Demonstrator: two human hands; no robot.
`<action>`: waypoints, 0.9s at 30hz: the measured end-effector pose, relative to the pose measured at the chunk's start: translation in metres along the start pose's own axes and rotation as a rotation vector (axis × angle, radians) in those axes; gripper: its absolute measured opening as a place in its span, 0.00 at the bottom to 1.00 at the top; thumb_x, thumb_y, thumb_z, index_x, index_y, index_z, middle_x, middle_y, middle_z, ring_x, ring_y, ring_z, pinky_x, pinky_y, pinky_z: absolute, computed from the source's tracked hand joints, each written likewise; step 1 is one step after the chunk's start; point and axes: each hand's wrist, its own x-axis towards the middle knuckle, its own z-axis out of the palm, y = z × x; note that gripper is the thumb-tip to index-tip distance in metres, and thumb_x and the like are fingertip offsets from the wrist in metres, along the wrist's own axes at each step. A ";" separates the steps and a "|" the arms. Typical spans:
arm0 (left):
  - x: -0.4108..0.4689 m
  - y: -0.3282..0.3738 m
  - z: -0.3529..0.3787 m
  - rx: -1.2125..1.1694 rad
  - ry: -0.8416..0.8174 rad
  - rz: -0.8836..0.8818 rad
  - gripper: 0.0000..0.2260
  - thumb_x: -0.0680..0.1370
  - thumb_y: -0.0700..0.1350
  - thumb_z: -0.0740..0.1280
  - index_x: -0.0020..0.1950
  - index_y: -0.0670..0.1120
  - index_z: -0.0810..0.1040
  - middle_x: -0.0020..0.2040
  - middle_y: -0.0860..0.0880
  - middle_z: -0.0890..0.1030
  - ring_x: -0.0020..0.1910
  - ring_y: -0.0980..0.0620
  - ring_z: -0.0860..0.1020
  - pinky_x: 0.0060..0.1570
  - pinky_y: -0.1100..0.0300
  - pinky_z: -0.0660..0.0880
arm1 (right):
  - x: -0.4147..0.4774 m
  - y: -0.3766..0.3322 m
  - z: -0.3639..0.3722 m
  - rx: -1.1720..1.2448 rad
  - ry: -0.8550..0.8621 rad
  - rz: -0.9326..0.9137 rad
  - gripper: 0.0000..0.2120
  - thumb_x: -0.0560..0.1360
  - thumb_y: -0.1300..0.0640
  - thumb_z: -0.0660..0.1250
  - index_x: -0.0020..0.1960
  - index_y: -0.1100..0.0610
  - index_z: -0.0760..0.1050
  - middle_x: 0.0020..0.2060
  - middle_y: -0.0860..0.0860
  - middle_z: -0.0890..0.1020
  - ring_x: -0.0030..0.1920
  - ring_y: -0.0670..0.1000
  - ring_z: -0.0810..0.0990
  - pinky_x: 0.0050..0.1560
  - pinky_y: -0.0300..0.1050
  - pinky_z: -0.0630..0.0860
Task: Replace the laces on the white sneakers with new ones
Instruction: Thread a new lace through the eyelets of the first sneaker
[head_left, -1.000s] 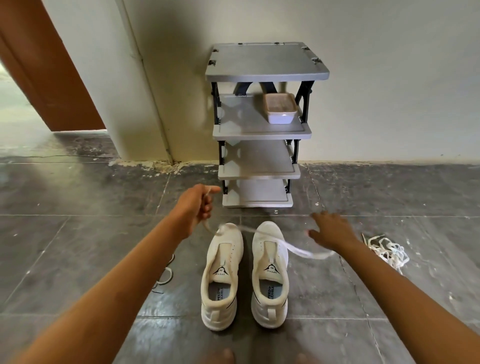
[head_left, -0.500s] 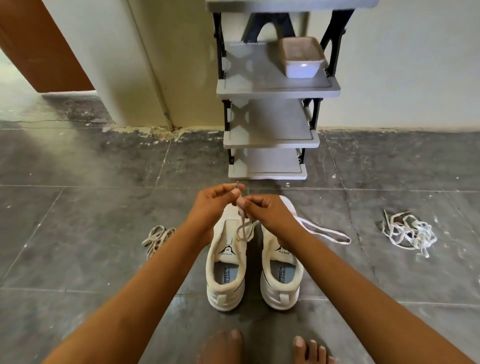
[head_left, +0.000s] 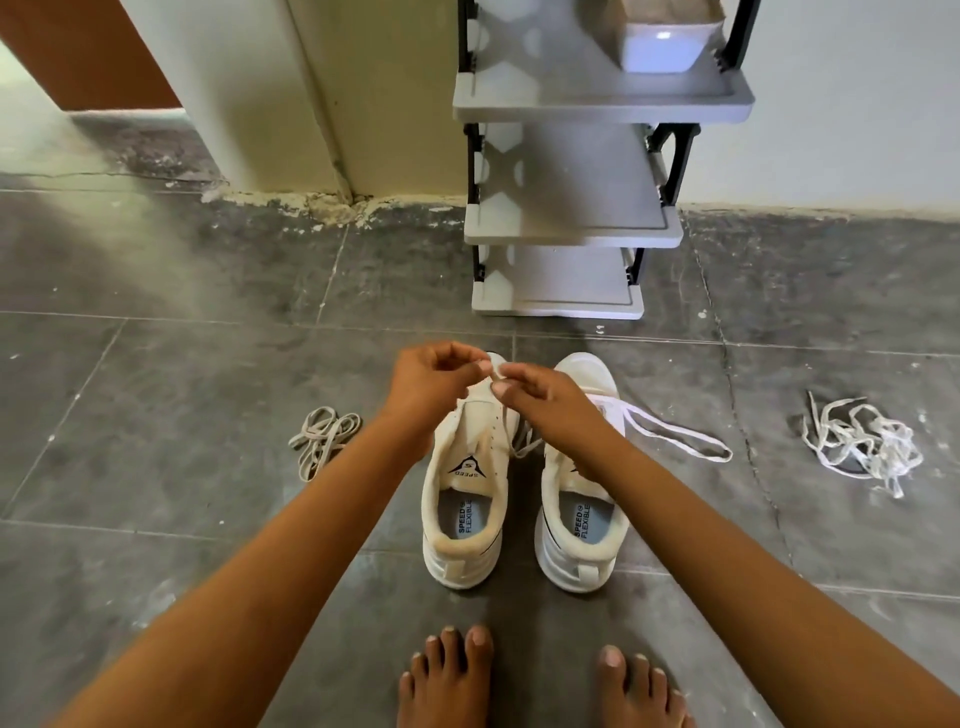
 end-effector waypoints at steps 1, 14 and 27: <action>0.001 -0.001 -0.001 0.016 -0.007 0.022 0.02 0.75 0.37 0.69 0.46 0.42 0.80 0.37 0.50 0.80 0.30 0.63 0.77 0.26 0.76 0.69 | 0.002 -0.003 0.005 0.081 0.006 -0.025 0.12 0.78 0.58 0.64 0.61 0.57 0.76 0.51 0.53 0.82 0.49 0.46 0.80 0.52 0.35 0.75; 0.031 -0.076 -0.010 0.650 -0.036 -0.068 0.12 0.75 0.43 0.67 0.57 0.43 0.79 0.51 0.45 0.81 0.53 0.45 0.78 0.55 0.51 0.75 | 0.037 0.041 0.044 0.097 0.221 0.073 0.05 0.72 0.63 0.71 0.47 0.62 0.82 0.34 0.49 0.81 0.31 0.41 0.76 0.42 0.36 0.75; 0.035 -0.072 -0.024 0.490 -0.145 -0.145 0.16 0.74 0.30 0.57 0.50 0.44 0.82 0.46 0.44 0.81 0.45 0.48 0.77 0.45 0.54 0.76 | 0.047 0.042 0.067 -0.336 0.268 0.052 0.08 0.72 0.61 0.64 0.41 0.65 0.79 0.37 0.58 0.82 0.43 0.58 0.79 0.44 0.51 0.75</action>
